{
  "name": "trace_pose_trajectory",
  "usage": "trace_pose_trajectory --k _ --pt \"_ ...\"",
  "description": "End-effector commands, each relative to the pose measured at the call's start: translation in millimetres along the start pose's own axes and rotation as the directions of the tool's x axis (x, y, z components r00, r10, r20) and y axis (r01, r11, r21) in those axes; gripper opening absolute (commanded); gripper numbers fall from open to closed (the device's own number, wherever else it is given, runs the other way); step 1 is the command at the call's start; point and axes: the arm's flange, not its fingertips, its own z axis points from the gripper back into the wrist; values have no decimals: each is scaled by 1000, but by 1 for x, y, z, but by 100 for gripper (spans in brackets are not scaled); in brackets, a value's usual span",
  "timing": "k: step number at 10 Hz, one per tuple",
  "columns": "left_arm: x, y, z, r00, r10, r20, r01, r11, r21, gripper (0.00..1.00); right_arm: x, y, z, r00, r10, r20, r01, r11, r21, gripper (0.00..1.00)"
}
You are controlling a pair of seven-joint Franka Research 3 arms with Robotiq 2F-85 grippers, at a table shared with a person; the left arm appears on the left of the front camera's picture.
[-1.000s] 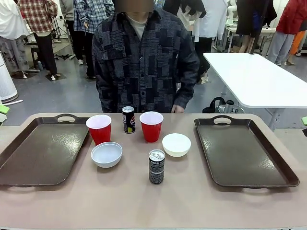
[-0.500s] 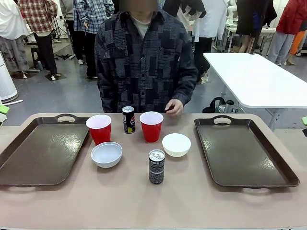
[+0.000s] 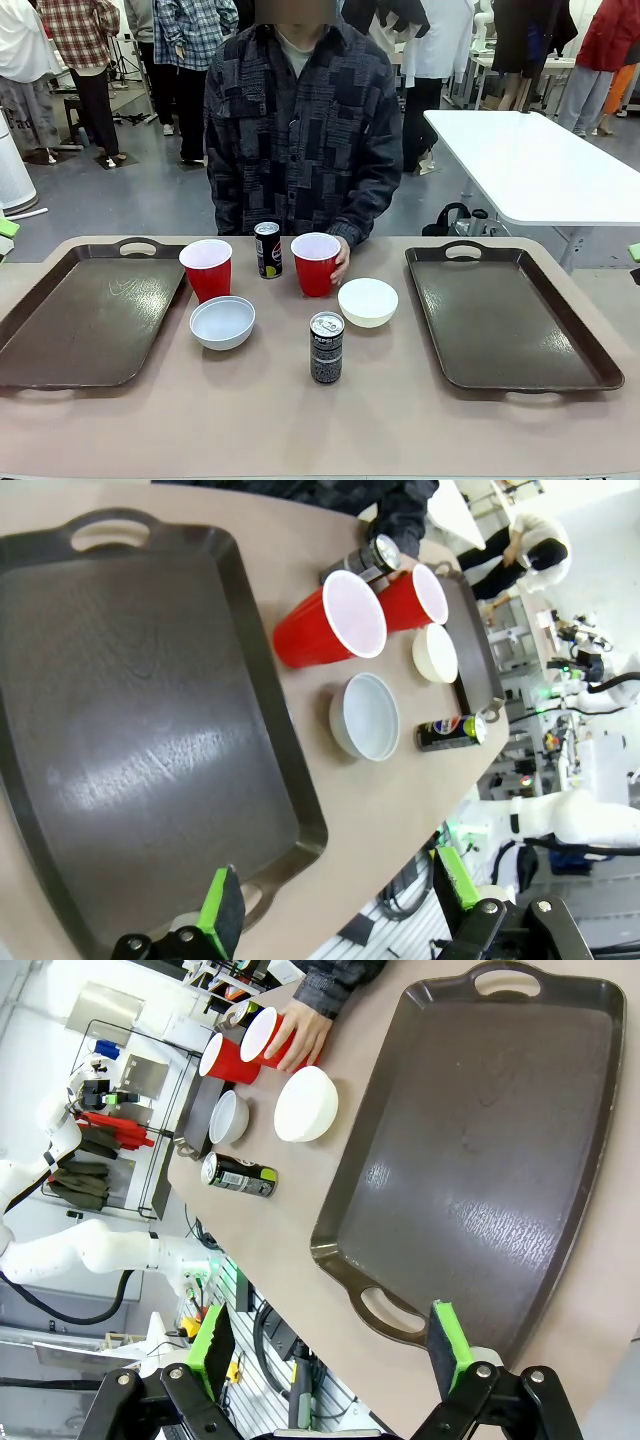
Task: Prepare tableware on both trays.
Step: Pick up a Picnic Bowl from the table and place it on a Handle tray.
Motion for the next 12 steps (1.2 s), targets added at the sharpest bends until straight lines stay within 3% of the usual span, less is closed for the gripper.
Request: trace_pose_trajectory --k 1,4,6,7,9,11,12 --pt "0 1 2 1000 2 5 -2 1000 0 100 0 0 0 1000 -2 1 2 1000 9 100" --pt "1 -15 -6 999 -32 6 32 999 35 100 0 0 0 1000 -2 1 2 1000 9 100" --pt "4 -67 -26 993 -114 12 109 971 213 100 0 0 0 1000 -2 1 2 1000 9 100" --pt "5 -105 -44 984 -177 4 167 936 309 100 0 0 0 1000 -2 1 2 1000 9 100" --pt "-6 -190 -103 943 -327 -58 312 812 494 100 0 0 0 1000 -2 1 2 1000 9 100" --pt "-17 -236 -158 926 -331 -183 372 705 604 100 0 0 0 1000 -2 1 2 1000 9 100" --pt "-24 -252 -189 922 -284 -262 387 675 628 100 0 0 0 1000 -2 1 2 1000 9 100"
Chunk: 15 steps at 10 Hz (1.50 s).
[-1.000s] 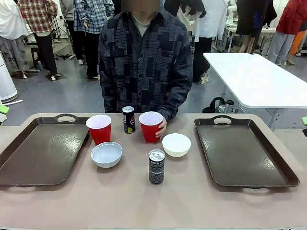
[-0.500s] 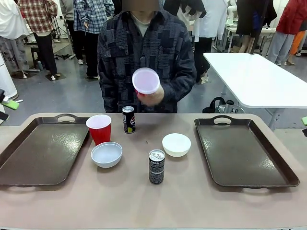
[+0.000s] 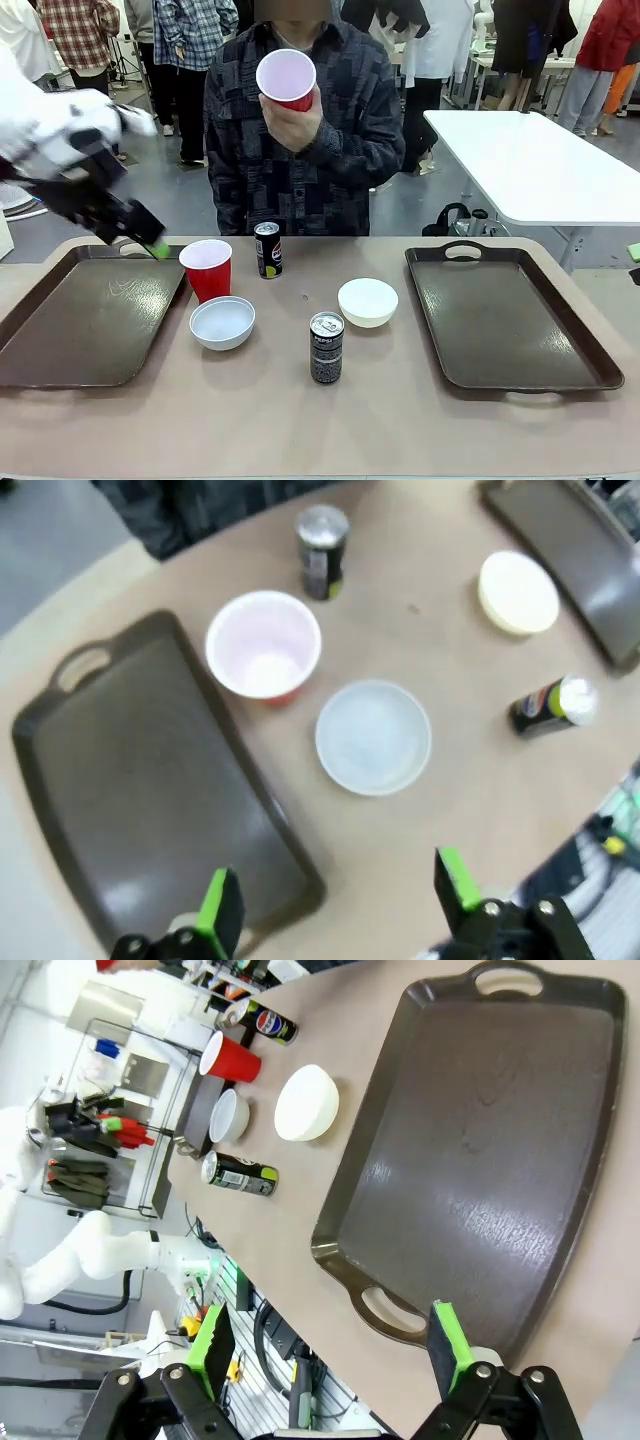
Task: Prepare tableware on both trays.
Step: Pick up a Picnic Bowl from the table and place it on a Handle tray.
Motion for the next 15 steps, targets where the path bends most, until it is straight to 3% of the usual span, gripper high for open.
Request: trace_pose_trajectory --k 1,3,5,7,8,12,13,15 --pt "15 -32 -36 984 40 -174 -24 996 90 100 -1 0 1 1000 -3 5 3 1000 8 100" --pt "22 -61 -74 951 103 -291 -60 986 153 100 -1 0 1 1000 -3 5 3 1000 8 100" --pt "33 -58 -104 925 173 -339 -122 978 167 100 -1 0 1 1000 -3 5 3 1000 8 100" --pt "39 -42 -107 921 191 -338 -168 981 98 100 -1 0 1 1000 -3 5 3 1000 8 100" --pt "22 -52 -112 929 153 -338 -106 983 153 100 -1 0 1 1000 -3 5 3 1000 8 100" --pt "30 -50 -116 925 155 -348 -118 985 125 100 -1 0 1 1000 -3 5 3 1000 8 100" --pt "61 -39 -134 888 274 -369 -235 961 147 100 -1 0 1 1000 -3 5 3 1000 8 100" --pt "78 -28 -154 855 375 -359 -356 927 118 100 -1 0 1 1000 -3 5 3 1000 8 100"
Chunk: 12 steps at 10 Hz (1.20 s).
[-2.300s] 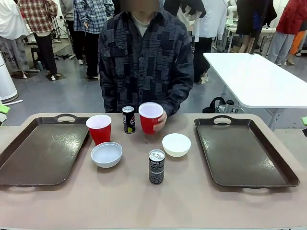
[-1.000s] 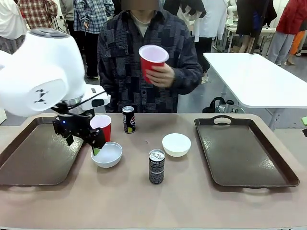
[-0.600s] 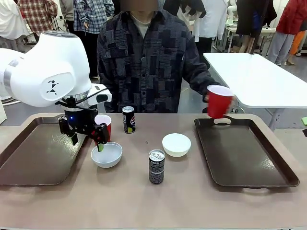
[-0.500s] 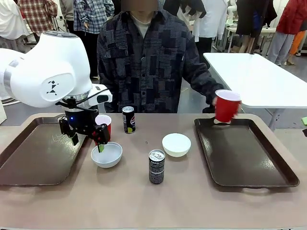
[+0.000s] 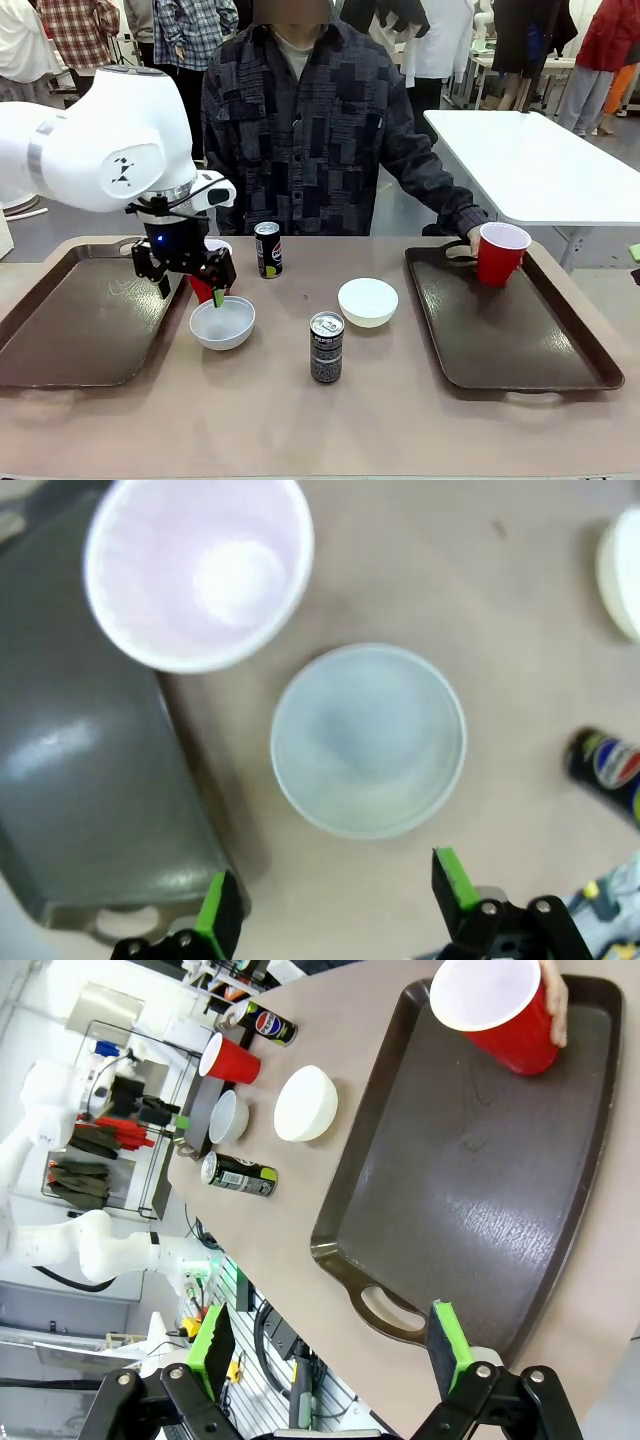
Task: Prepare tableware on both trays.
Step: Pick up a Picnic Bowl from the table and place it on a Handle tray.
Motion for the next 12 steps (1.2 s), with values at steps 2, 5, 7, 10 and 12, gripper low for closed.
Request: trace_pose_trajectory --k 2,5,7,10,12 --pt "27 -3 -20 992 126 -9 -126 992 -13 100 0 0 0 1000 0 2 0 1000 9 100" --pt "17 14 -36 995 91 44 -92 995 34 100 0 0 0 1000 0 2 0 1000 9 100" --pt "13 23 -44 997 73 32 -73 997 -2 100 0 0 0 1000 0 2 0 1000 9 100" --pt "12 33 -66 997 69 43 -67 996 -59 100 0 0 0 1000 0 2 0 1000 9 100" --pt "12 32 -70 997 56 55 -52 995 -80 96 0 0 0 1000 0 2 0 1000 9 100"
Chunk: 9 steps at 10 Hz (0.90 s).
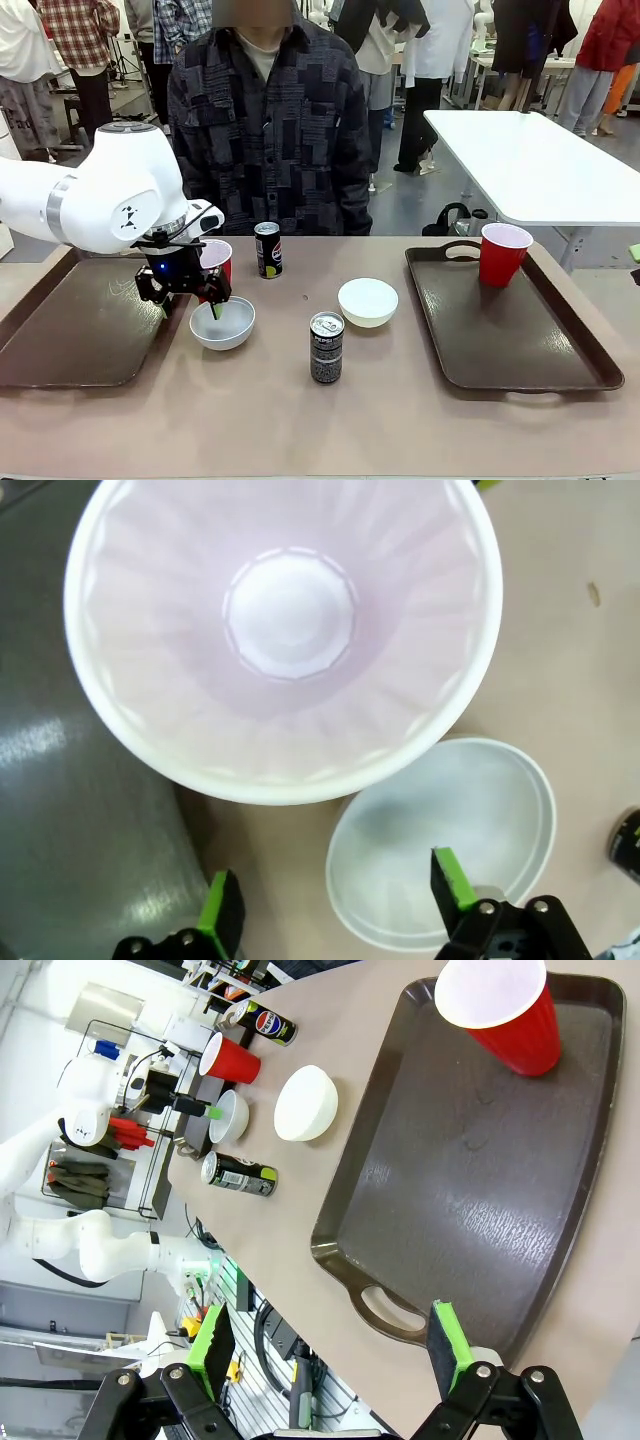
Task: Prepare tableware on both trays.
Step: Pick up a Picnic Bowl from the table and place it on a Handle tray.
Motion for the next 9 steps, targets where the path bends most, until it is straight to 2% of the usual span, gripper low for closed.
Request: trace_pose_trajectory --k 1,2,3,6,7,9 --pt "-4 0 -3 1000 -23 -7 23 999 -29 51 0 0 0 1000 0 2 0 1000 9 100" --pt "-3 -1 0 1000 -13 -12 12 999 -38 46 0 0 0 1000 0 2 0 1000 9 100" --pt "-3 -2 1 1000 -2 -16 1 999 -35 1 0 0 0 1000 0 2 0 1000 9 100" --pt "-6 -2 0 999 -6 -36 5 1000 -14 0 0 0 0 1000 0 2 0 1000 9 100" --pt "-7 -2 0 999 -6 -38 6 1000 -13 16 0 0 0 1000 0 2 0 1000 9 100" --pt "-8 -1 3 999 -7 -31 6 1000 -7 0 0 0 0 1000 0 2 0 1000 9 100"
